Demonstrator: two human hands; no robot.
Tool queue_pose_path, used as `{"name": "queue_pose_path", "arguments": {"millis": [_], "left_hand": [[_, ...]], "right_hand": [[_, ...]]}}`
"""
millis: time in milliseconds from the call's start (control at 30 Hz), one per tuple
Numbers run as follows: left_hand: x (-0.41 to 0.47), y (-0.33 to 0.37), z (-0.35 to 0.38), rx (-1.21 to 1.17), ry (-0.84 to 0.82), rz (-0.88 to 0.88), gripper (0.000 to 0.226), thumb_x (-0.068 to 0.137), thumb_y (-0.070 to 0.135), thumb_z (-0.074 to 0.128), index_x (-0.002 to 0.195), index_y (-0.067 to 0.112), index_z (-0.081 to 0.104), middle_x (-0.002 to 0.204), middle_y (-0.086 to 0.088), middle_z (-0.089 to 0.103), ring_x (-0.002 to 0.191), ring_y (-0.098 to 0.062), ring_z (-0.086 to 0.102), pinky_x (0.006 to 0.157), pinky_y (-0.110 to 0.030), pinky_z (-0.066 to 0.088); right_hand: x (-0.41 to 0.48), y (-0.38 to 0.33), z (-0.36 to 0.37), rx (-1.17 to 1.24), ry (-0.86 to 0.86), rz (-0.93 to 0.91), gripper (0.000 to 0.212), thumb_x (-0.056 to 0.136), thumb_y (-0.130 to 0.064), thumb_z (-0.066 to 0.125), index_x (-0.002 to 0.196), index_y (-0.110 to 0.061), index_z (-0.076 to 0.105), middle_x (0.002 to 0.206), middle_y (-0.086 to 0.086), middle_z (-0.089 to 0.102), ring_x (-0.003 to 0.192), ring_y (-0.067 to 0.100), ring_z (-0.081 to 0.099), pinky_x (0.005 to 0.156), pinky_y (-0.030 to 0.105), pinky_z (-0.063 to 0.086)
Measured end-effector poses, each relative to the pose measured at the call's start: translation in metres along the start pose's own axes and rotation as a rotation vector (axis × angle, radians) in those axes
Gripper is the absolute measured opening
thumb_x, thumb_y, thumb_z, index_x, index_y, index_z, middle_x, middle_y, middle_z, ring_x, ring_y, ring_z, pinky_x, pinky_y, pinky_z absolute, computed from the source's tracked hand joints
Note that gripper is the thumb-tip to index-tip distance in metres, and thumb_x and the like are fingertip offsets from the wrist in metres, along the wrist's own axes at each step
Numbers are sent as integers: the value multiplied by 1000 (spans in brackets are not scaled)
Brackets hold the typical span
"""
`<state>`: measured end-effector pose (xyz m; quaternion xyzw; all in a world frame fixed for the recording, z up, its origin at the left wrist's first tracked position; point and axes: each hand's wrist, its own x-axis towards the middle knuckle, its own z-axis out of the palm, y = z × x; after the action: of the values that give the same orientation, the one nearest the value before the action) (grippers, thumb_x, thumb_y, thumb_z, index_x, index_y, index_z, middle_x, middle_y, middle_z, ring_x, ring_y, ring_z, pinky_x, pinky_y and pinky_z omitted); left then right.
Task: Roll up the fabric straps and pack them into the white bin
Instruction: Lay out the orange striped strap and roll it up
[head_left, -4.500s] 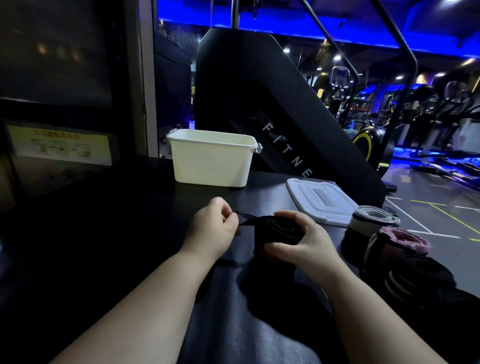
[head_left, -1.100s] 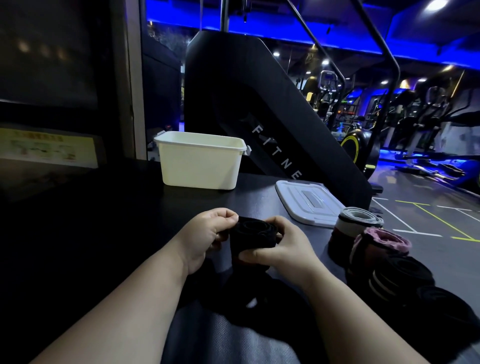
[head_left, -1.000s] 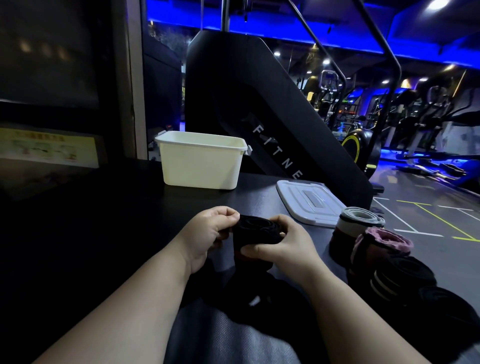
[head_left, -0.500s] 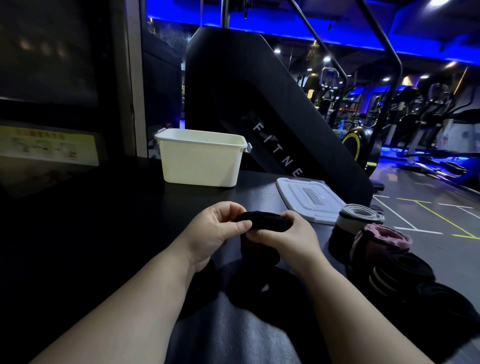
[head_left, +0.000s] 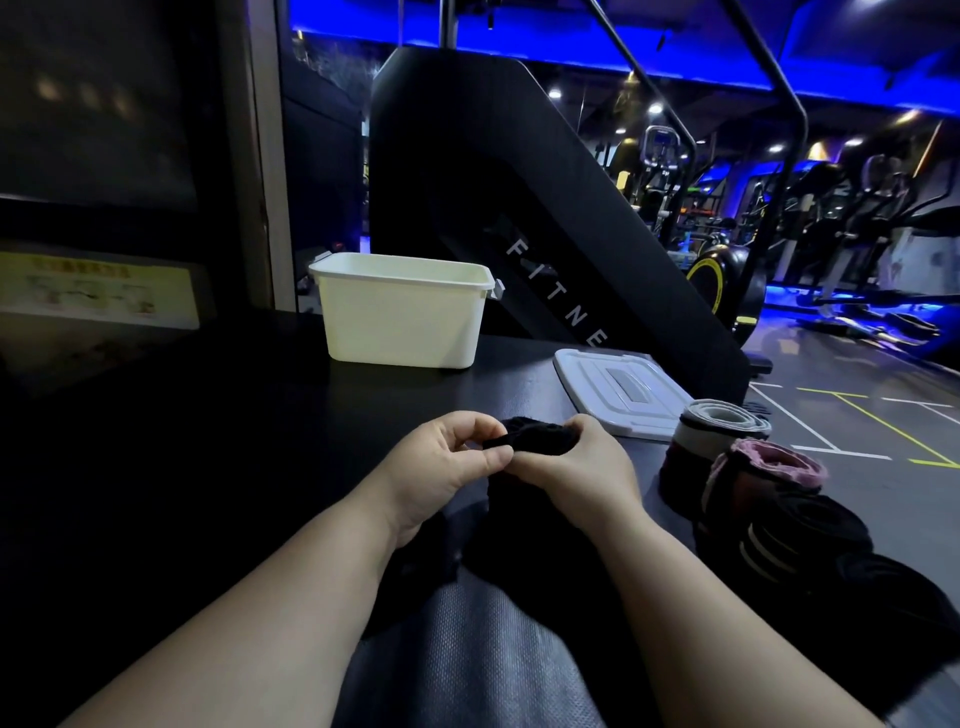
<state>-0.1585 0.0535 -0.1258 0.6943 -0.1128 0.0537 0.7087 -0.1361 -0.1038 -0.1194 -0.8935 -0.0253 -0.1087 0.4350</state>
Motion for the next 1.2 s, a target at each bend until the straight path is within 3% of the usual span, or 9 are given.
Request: {"name": "queue_pose_path", "arguments": {"millis": [133, 233, 400, 533, 667, 800, 900, 1133, 1200], "left_hand": [[5, -5, -4, 31, -31, 6, 14, 89, 2, 62, 82, 14, 61, 71, 9, 56, 63, 4, 51, 61, -6, 40], [7, -7, -7, 45, -14, 2, 13, 90, 4, 62, 83, 15, 61, 73, 8, 56, 63, 4, 50, 62, -7, 40], [10, -9, -12, 54, 8, -1, 8, 92, 5, 60, 89, 13, 60, 77, 7, 56, 60, 8, 51, 57, -5, 38], [12, -9, -13, 55, 10, -1, 11, 92, 5, 60, 86, 13, 58, 77, 6, 55, 58, 9, 51, 55, -5, 37], [12, -11, -14, 59, 29, 9, 10, 91, 6, 62, 86, 13, 58, 76, 4, 55, 57, 8, 50, 55, -6, 37], [15, -16, -13, 61, 58, 45, 9, 90, 9, 66, 85, 14, 60, 79, 1, 57, 73, -6, 53, 73, -17, 41], [17, -19, -12, 52, 80, 69, 10, 90, 7, 65, 84, 14, 60, 78, 1, 58, 76, -9, 54, 76, -20, 43], [17, -16, -6, 26, 133, 155, 16, 89, 0, 64, 85, 16, 61, 78, 3, 59, 75, -8, 54, 75, -18, 46], [15, -15, -4, -12, 115, 156, 18, 88, -3, 63, 87, 14, 62, 80, 3, 60, 79, -9, 55, 78, -19, 46]], "right_hand": [[2, 8, 2, 4, -107, -66, 59, 50, -63, 82, 90, -36, 49, 92, -17, 63, 88, -1, 61, 77, 26, 49], [4, 18, -1, 214, -297, -136, 55, 62, -43, 88, 106, -40, 53, 105, -15, 66, 98, 1, 63, 88, 20, 49], [5, 28, 3, 550, -422, -76, 54, 66, -33, 83, 116, -29, 61, 108, -1, 72, 103, 15, 67, 96, 38, 52], [3, 25, 2, 715, -480, -32, 30, 89, -13, 63, 119, -14, 62, 109, 10, 72, 97, 20, 67, 93, 37, 52], [1, 23, 4, 660, -437, -77, 24, 94, -15, 59, 117, -15, 63, 107, 6, 73, 97, 17, 68, 89, 32, 53], [1, 23, 12, 657, -359, -76, 22, 90, -25, 67, 109, -14, 67, 105, 12, 73, 95, 23, 68, 92, 43, 52], [1, 22, 18, 652, -313, -59, 35, 79, -42, 74, 105, -17, 70, 101, 8, 74, 97, 27, 69, 92, 46, 54], [7, 18, 25, 686, -180, -57, 20, 80, -27, 76, 94, -13, 71, 92, 15, 74, 86, 31, 71, 71, 44, 58], [9, 17, 25, 668, -154, -53, 24, 78, -28, 77, 94, -11, 71, 91, 15, 74, 88, 34, 70, 75, 47, 59]]}}
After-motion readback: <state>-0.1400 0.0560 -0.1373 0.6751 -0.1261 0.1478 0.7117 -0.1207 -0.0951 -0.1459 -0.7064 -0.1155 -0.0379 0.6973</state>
